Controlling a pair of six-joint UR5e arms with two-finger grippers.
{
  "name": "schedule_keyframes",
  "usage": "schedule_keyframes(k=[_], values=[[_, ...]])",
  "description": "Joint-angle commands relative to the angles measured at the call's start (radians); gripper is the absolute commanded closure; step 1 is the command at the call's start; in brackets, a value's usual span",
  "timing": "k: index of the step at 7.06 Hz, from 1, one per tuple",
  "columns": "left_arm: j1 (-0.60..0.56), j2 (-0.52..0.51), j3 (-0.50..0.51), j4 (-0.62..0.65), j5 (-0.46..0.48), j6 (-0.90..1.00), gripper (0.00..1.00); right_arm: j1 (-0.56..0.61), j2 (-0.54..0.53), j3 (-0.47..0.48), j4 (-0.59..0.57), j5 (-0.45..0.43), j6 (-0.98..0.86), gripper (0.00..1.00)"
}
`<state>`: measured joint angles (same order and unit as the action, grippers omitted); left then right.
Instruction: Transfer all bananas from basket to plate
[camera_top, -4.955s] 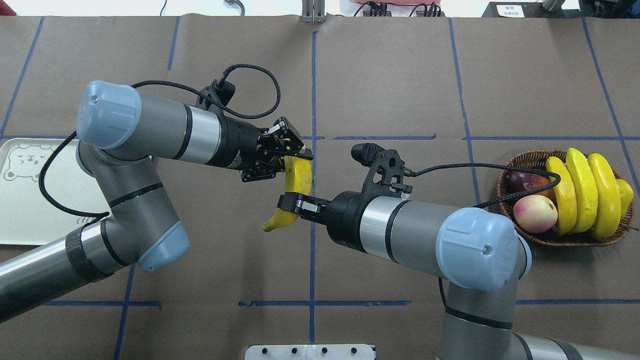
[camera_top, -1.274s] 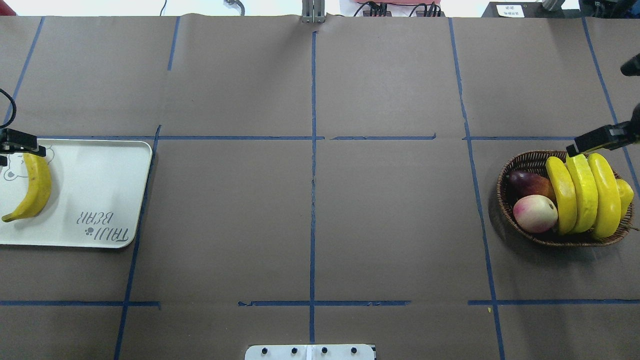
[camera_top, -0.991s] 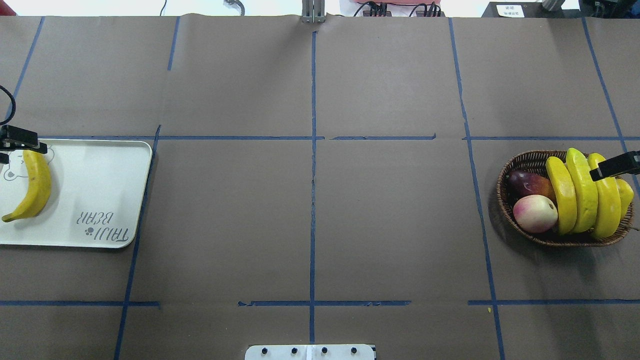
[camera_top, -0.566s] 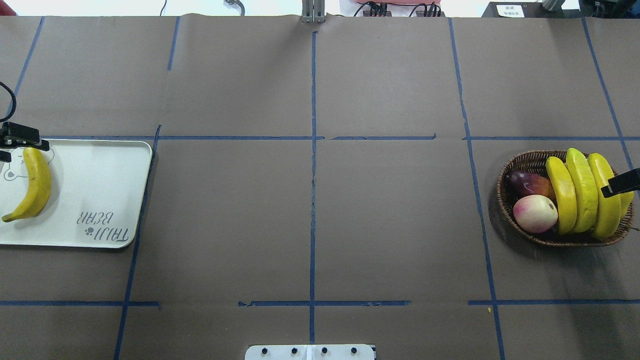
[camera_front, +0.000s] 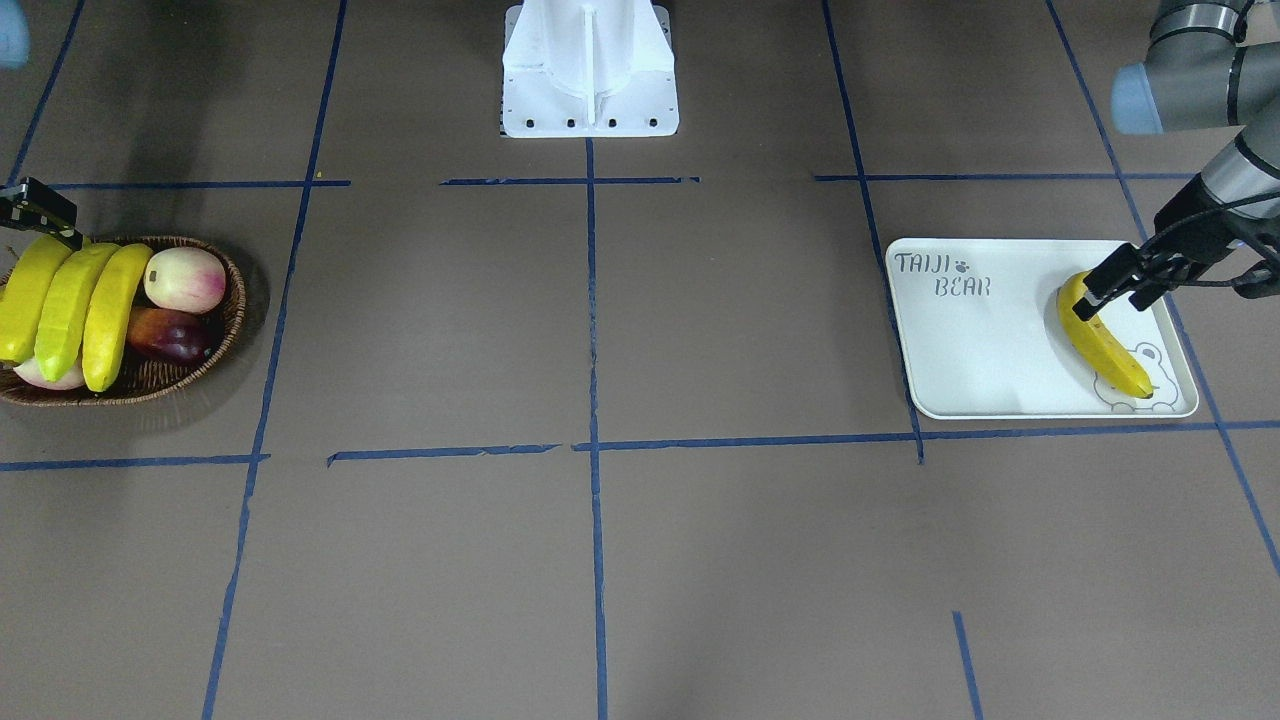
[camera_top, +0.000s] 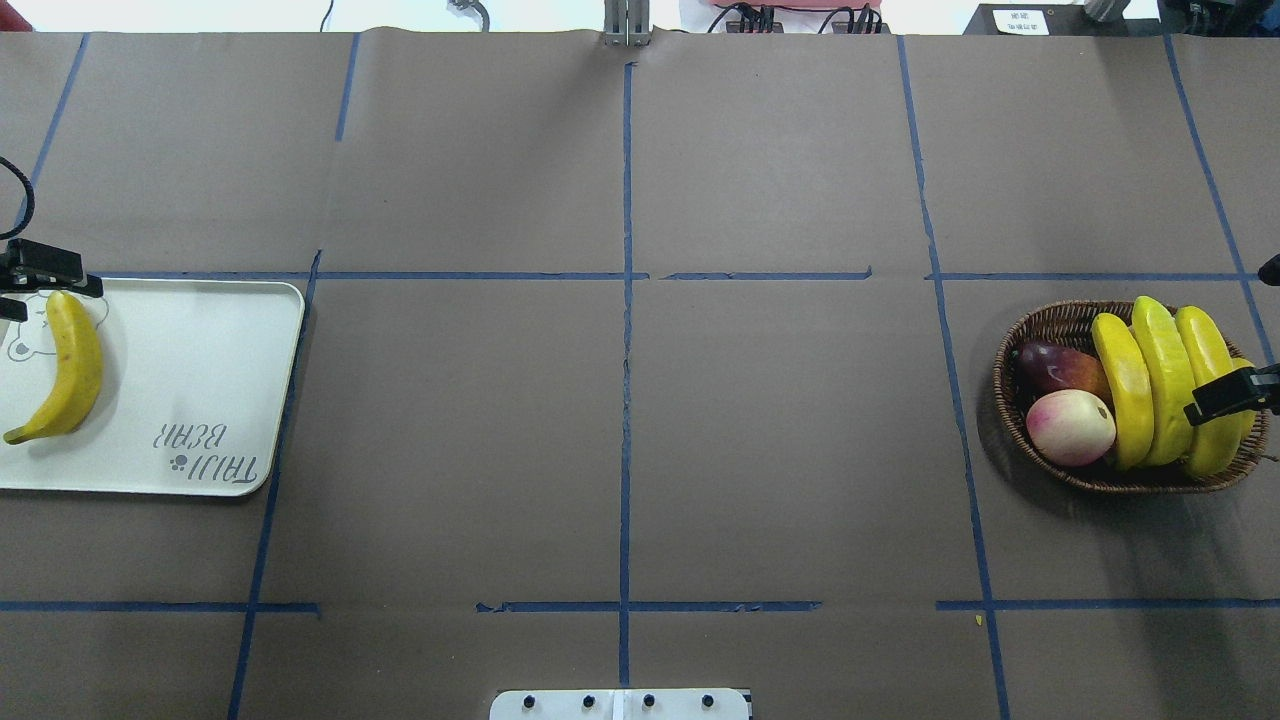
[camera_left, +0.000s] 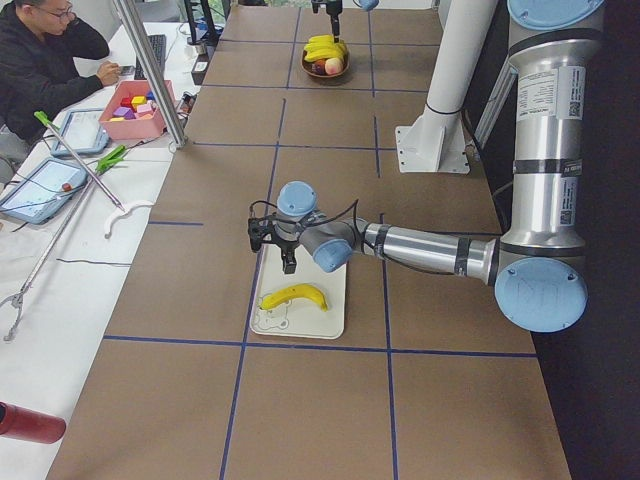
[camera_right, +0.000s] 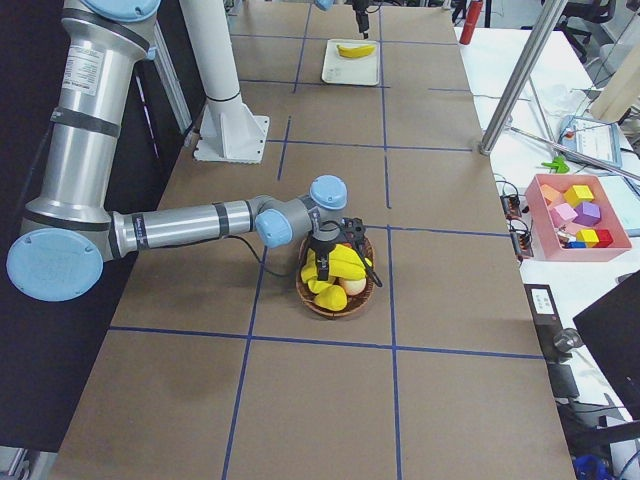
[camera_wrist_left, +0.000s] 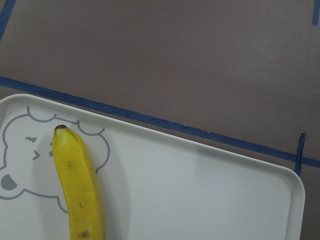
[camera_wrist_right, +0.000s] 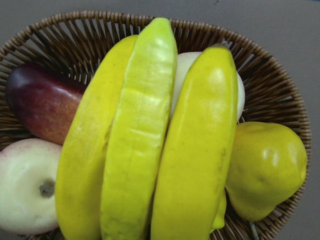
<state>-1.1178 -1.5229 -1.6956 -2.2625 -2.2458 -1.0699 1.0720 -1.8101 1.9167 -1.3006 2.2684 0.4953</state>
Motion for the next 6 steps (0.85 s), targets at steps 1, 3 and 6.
schedule_keyframes(k=[1,3,6], values=[[0.001,-0.005,-0.001,0.000,0.000,-0.001,0.01,-0.006,-0.002,-0.005,0.000,-0.006,0.000,0.17],[0.001,-0.005,-0.001,0.000,0.000,-0.001,0.01,-0.004,-0.005,-0.007,0.000,-0.006,-0.001,0.24],[0.001,-0.005,-0.001,0.000,0.000,-0.001,0.01,-0.004,-0.015,-0.004,0.003,-0.007,-0.003,0.27]])
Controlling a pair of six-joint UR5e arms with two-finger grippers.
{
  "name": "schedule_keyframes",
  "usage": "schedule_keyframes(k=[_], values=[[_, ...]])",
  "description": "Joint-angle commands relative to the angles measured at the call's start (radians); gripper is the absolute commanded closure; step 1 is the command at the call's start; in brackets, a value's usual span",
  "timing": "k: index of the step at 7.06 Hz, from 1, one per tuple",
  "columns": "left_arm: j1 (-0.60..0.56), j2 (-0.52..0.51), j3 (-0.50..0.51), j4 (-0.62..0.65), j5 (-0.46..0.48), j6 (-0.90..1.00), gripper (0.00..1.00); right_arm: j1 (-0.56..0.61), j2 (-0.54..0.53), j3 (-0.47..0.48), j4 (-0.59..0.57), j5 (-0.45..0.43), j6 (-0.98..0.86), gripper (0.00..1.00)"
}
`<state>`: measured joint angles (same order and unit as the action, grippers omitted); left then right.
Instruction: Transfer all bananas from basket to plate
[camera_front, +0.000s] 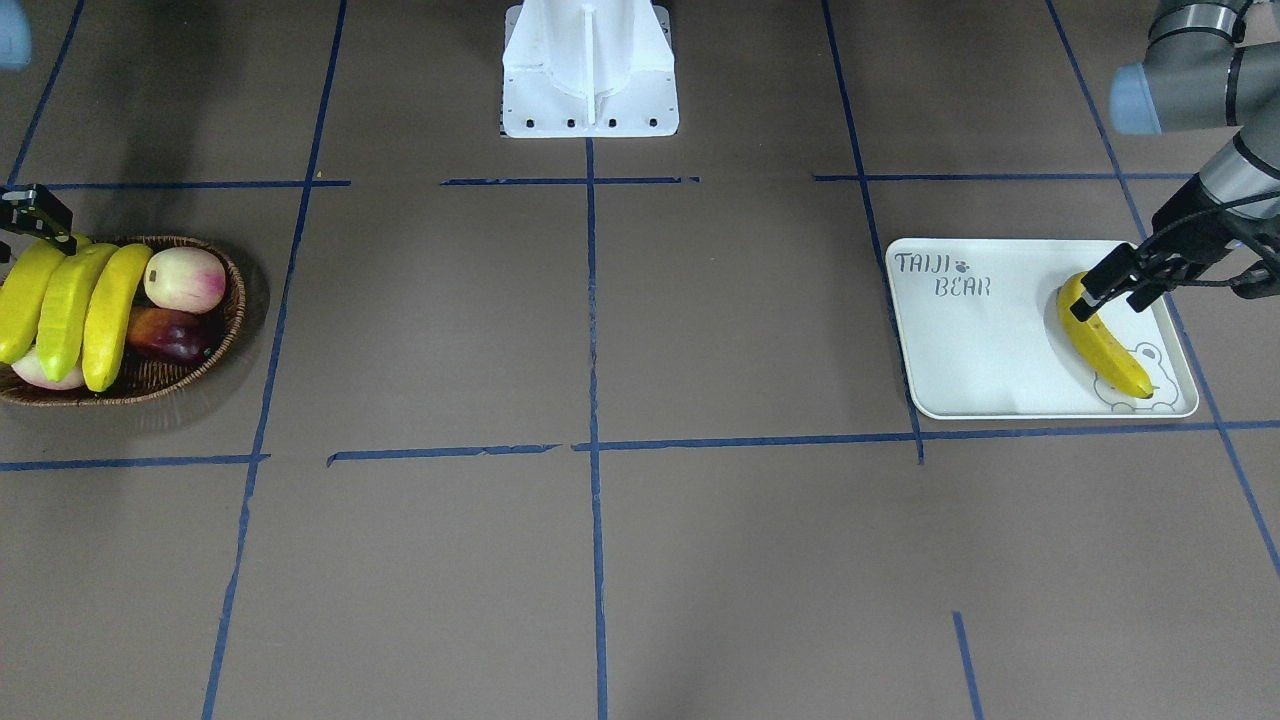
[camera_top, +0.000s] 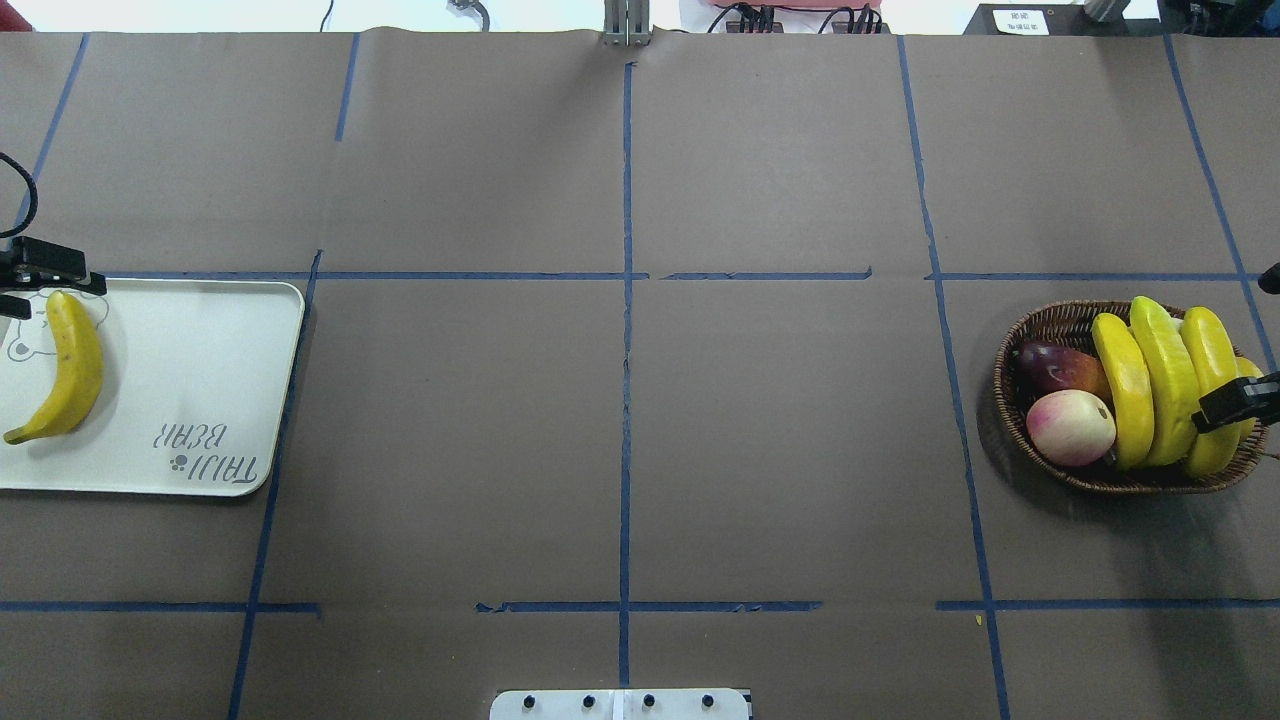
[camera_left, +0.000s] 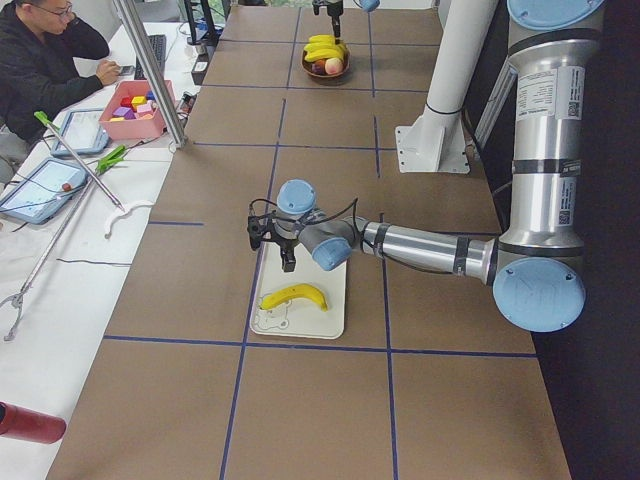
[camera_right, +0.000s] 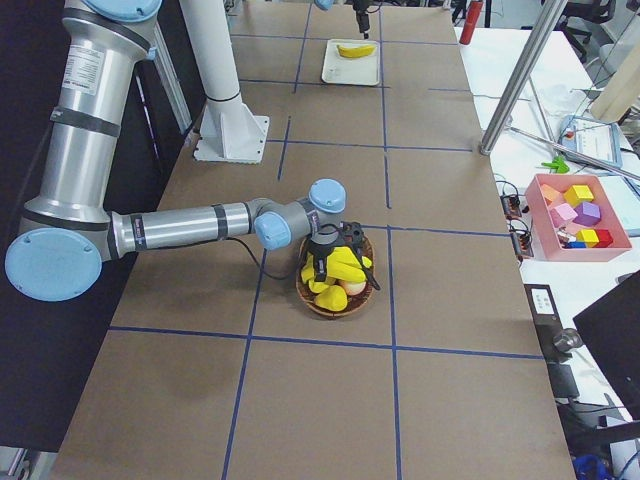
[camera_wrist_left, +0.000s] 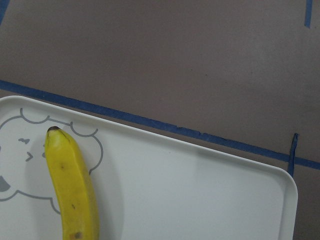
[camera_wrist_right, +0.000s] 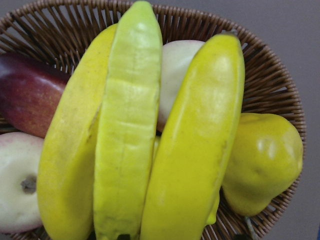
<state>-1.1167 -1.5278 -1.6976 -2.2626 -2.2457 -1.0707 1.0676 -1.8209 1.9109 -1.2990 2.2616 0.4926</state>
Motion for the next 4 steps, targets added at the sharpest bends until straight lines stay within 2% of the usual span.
schedule_keyframes(k=[1,2,4], values=[[0.000,0.000,0.000,0.000,0.000,0.000,0.01,0.002,-0.006,0.004,0.001,-0.001,-0.002,0.28],[0.000,0.000,0.000,0.000,0.000,0.000,0.01,0.002,-0.006,0.004,0.001,-0.001,-0.002,0.36],[0.000,0.000,0.001,0.000,0.000,0.000,0.01,0.002,-0.008,0.008,0.004,-0.001,0.000,0.84]])
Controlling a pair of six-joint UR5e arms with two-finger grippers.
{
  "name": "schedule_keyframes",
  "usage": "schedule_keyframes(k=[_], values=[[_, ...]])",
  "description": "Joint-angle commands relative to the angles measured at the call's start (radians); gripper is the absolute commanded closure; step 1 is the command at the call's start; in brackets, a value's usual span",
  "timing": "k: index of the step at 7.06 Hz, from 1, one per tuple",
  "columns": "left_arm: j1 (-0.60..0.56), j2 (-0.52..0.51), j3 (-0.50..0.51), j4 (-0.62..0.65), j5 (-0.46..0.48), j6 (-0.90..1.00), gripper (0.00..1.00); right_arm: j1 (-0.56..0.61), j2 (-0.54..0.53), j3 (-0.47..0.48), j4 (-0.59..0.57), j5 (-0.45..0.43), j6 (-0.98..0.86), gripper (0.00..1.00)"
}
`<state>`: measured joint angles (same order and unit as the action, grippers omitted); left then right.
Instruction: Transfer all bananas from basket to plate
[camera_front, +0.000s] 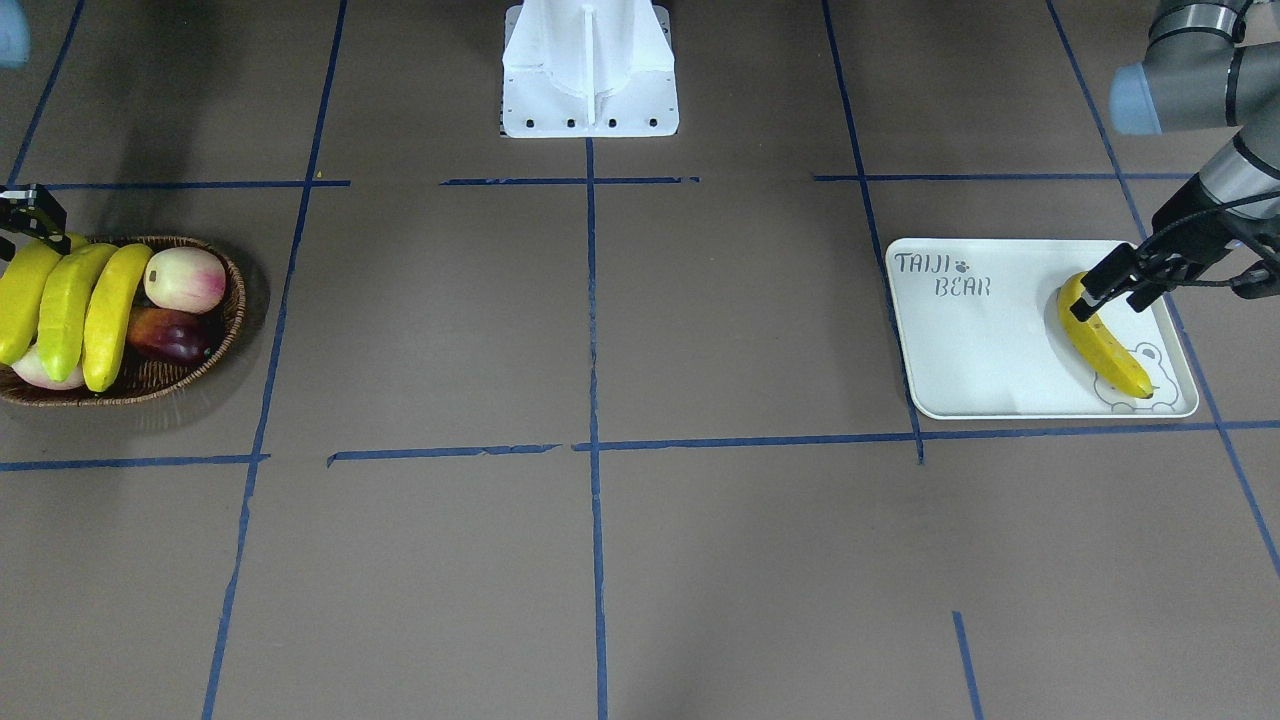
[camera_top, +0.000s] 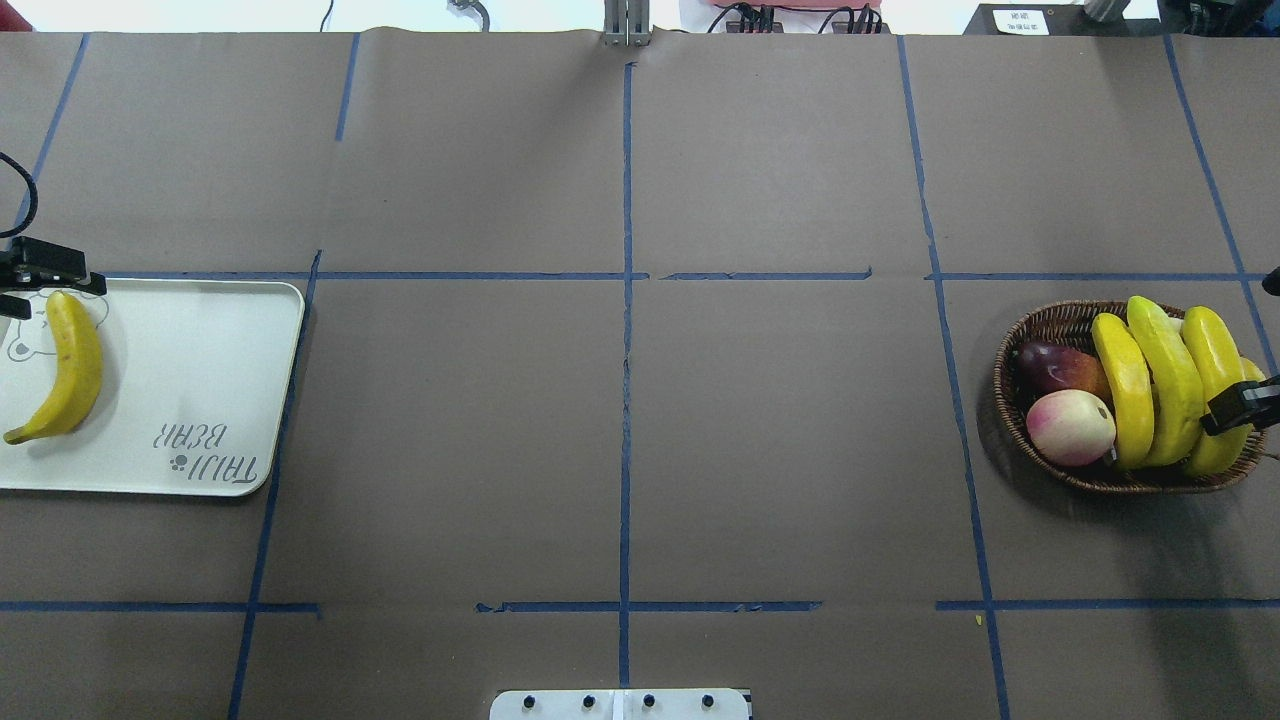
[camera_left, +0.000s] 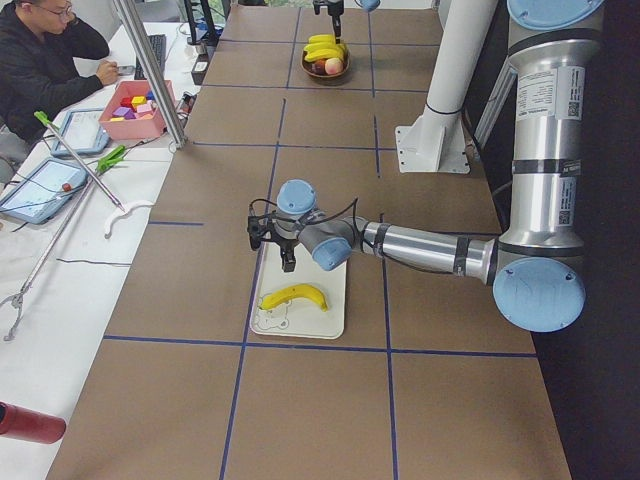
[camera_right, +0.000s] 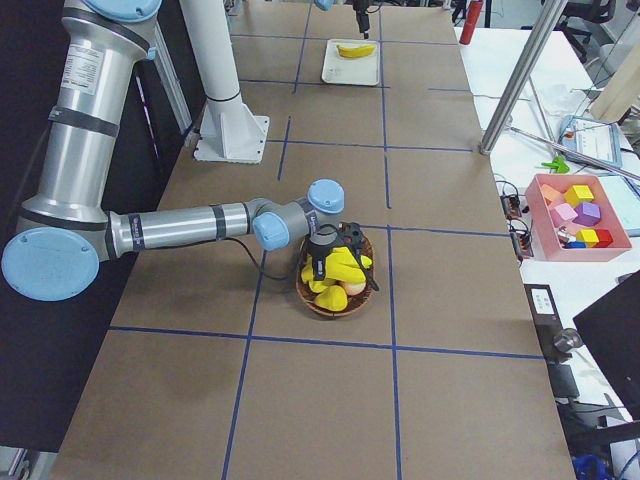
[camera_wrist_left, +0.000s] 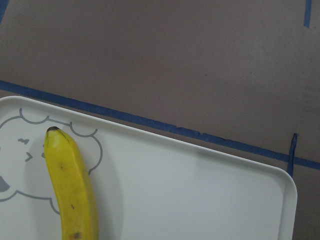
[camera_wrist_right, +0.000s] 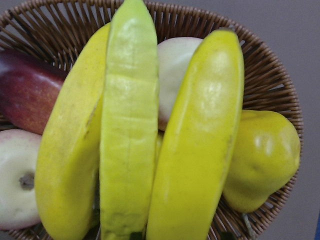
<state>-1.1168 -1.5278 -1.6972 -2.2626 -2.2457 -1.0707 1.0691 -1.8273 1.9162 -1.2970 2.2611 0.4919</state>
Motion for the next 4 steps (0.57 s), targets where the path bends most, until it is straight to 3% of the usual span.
schedule_keyframes(k=[1,4], values=[[0.000,0.000,-0.001,0.000,0.000,0.000,0.01,0.000,-0.001,0.004,0.005,-0.002,-0.003,0.95],[0.002,-0.002,0.001,0.000,0.000,0.000,0.01,0.035,-0.032,0.073,0.002,0.012,-0.021,1.00]])
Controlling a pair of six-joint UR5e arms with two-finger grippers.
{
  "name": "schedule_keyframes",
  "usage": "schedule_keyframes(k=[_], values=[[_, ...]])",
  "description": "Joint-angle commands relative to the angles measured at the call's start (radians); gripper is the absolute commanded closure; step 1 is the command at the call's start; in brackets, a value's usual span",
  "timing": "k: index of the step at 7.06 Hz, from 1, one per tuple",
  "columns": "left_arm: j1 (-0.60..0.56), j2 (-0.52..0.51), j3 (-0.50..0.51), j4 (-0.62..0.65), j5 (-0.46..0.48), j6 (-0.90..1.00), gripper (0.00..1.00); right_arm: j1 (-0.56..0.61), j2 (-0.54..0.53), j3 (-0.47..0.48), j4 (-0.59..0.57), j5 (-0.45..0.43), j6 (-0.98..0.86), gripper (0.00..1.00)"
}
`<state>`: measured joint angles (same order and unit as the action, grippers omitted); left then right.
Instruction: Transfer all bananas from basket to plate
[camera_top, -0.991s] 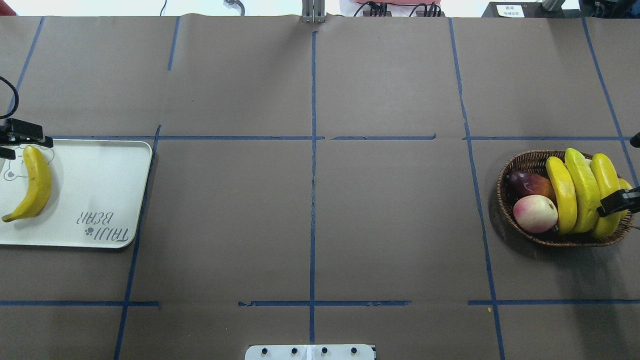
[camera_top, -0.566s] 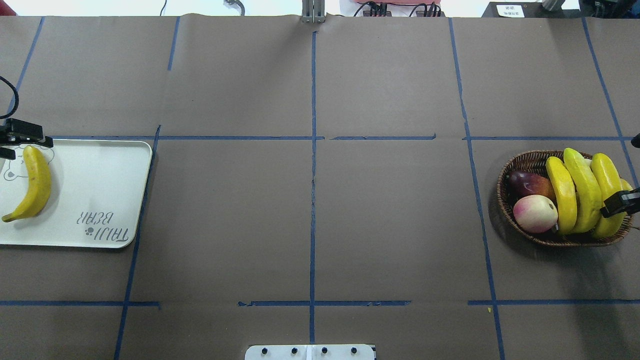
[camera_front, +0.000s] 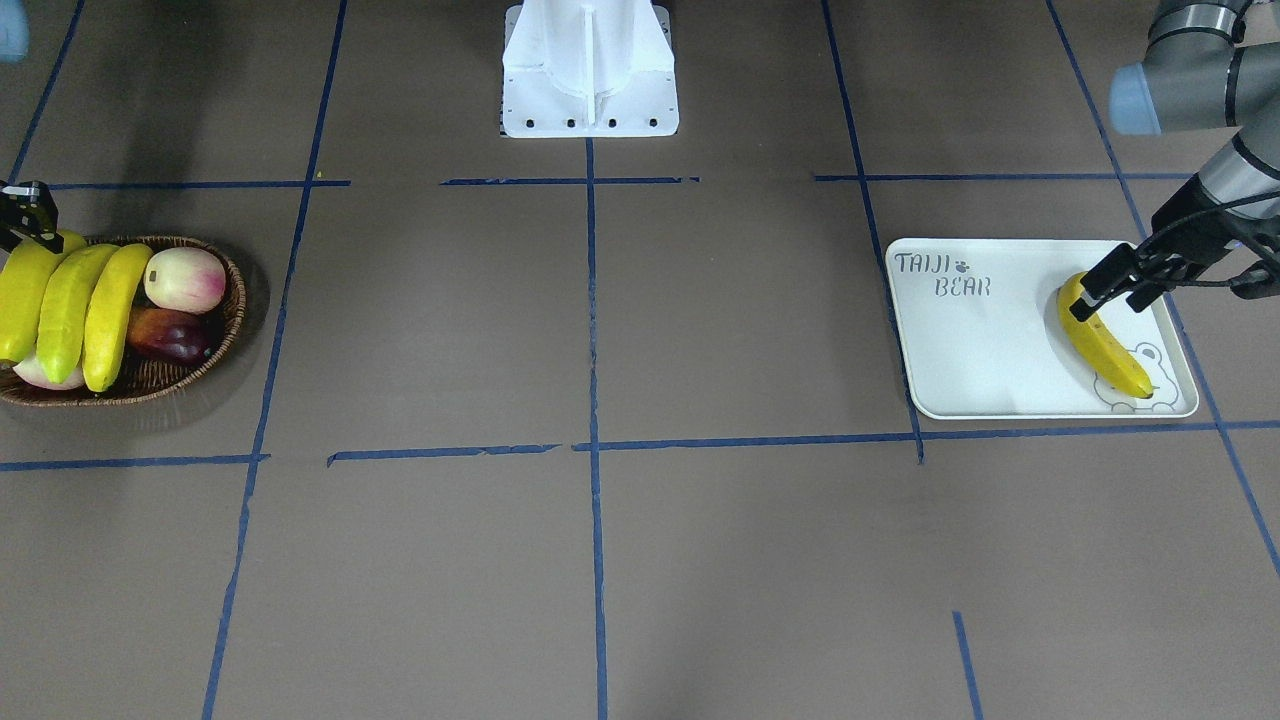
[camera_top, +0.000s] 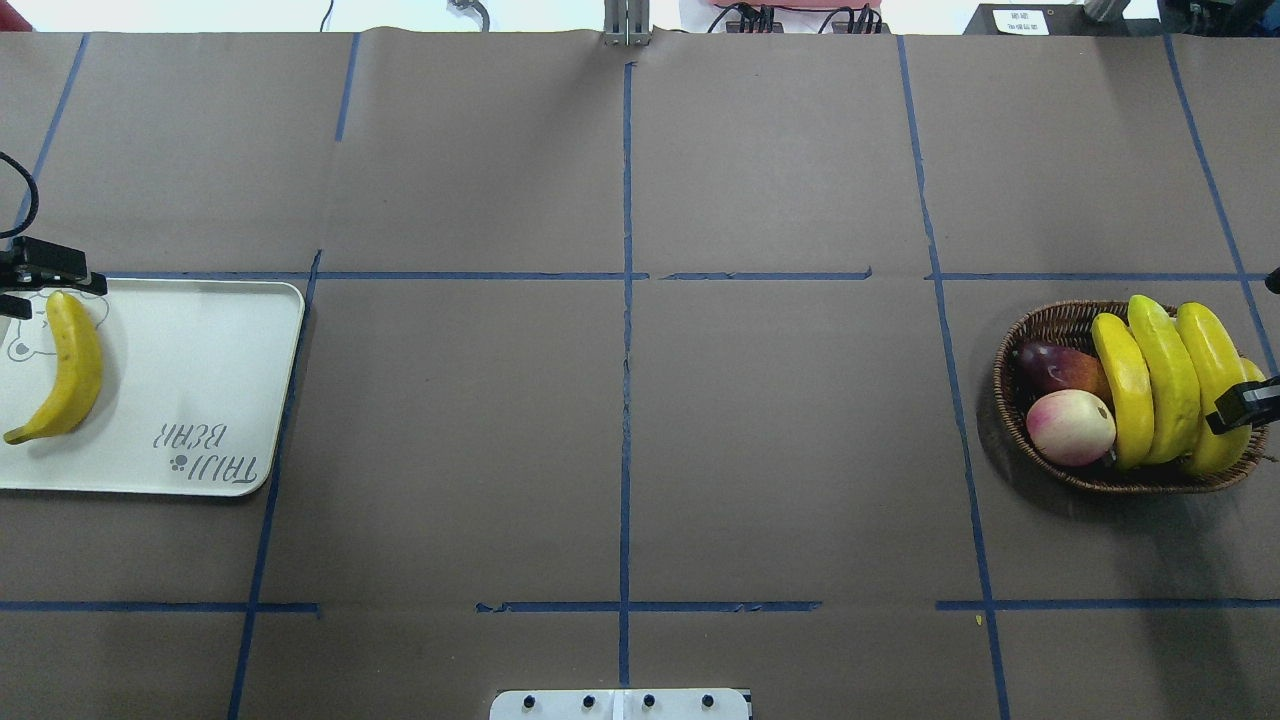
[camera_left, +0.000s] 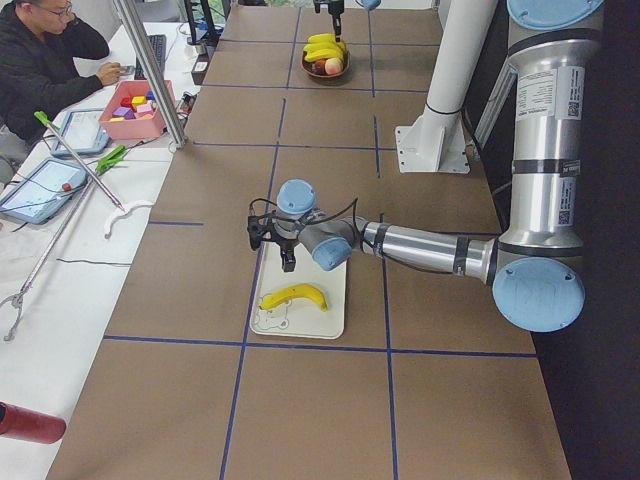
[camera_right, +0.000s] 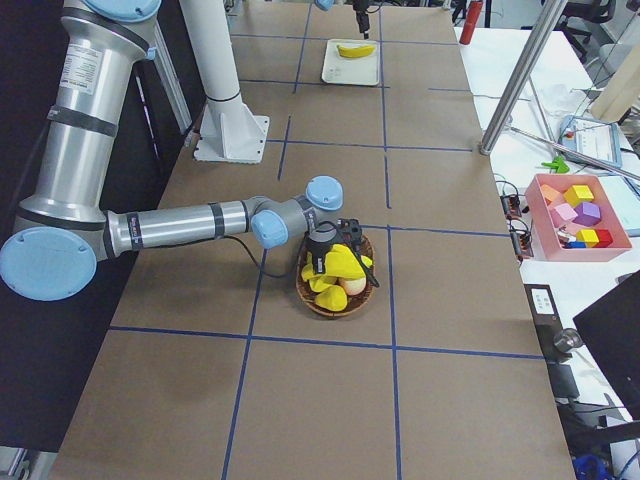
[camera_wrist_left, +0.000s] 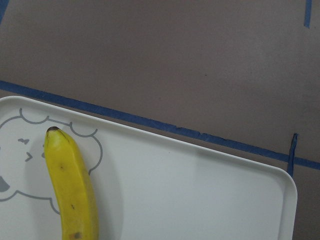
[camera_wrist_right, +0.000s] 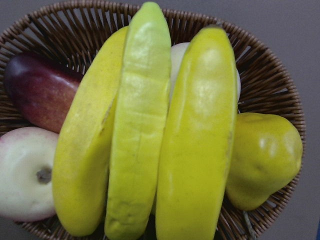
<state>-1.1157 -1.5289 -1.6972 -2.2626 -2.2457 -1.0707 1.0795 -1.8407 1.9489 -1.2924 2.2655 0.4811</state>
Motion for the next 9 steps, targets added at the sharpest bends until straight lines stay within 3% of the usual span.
schedule_keyframes(k=[1,2,4,5,7,8,9], values=[[-0.001,0.000,-0.001,0.000,0.000,0.000,0.01,0.081,-0.056,0.106,-0.011,0.011,-0.025,1.00],[-0.001,0.000,-0.002,0.000,-0.002,-0.002,0.01,0.145,-0.127,0.181,-0.018,0.073,-0.120,1.00],[0.001,0.001,-0.010,0.000,-0.002,-0.029,0.01,0.296,-0.100,0.197,-0.050,0.201,-0.180,1.00],[0.004,-0.002,-0.012,0.000,-0.005,-0.031,0.01,0.296,-0.009,0.191,-0.094,0.218,-0.153,1.00],[0.007,-0.081,-0.018,-0.008,-0.006,-0.132,0.01,0.202,0.233,0.173,-0.105,0.307,0.195,1.00],[0.028,-0.170,-0.021,-0.009,-0.006,-0.272,0.01,0.101,0.368,0.173,-0.102,0.293,0.400,1.00],[0.060,-0.245,-0.030,-0.011,-0.006,-0.402,0.01,-0.008,0.490,0.170,-0.103,0.213,0.539,1.00]])
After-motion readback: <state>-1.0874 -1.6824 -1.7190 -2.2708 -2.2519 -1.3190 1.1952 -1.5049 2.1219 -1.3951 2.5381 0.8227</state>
